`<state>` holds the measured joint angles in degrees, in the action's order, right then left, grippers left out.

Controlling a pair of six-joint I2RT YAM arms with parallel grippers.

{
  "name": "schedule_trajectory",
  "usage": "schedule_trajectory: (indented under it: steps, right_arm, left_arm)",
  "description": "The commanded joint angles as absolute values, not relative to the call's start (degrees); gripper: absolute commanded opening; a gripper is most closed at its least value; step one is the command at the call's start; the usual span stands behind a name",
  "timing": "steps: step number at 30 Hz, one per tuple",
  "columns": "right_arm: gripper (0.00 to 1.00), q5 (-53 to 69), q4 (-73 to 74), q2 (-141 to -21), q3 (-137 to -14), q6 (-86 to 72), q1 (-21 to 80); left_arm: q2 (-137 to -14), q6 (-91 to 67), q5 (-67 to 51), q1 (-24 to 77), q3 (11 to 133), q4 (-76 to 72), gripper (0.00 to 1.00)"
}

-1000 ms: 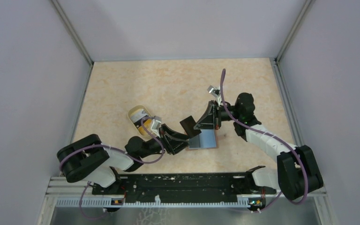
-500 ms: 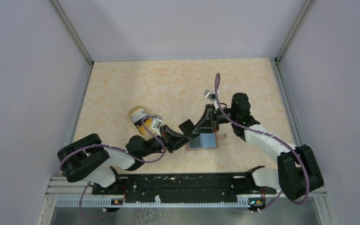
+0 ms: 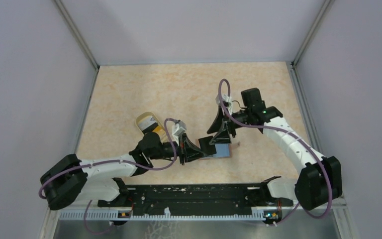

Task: Put the credit cards into the card holder
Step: Insert the credit card into the card holder.

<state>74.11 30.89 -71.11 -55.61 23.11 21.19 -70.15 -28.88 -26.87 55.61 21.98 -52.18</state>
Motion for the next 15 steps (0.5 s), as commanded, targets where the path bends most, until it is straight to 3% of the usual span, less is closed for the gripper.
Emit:
schedule_trajectory:
  steps: [1,15]
  right_arm:
    - [0.59,76.02,41.21,-72.16,-58.12,33.67,21.09]
    - [0.39,75.35,39.56,-73.64,-57.23,32.05,24.44]
  left_arm:
    - [-67.54,-21.79,-29.92,54.59,26.08,-33.57,0.00]
    - [-68.72,-21.45,-32.82,53.79,28.94,-30.00,0.00]
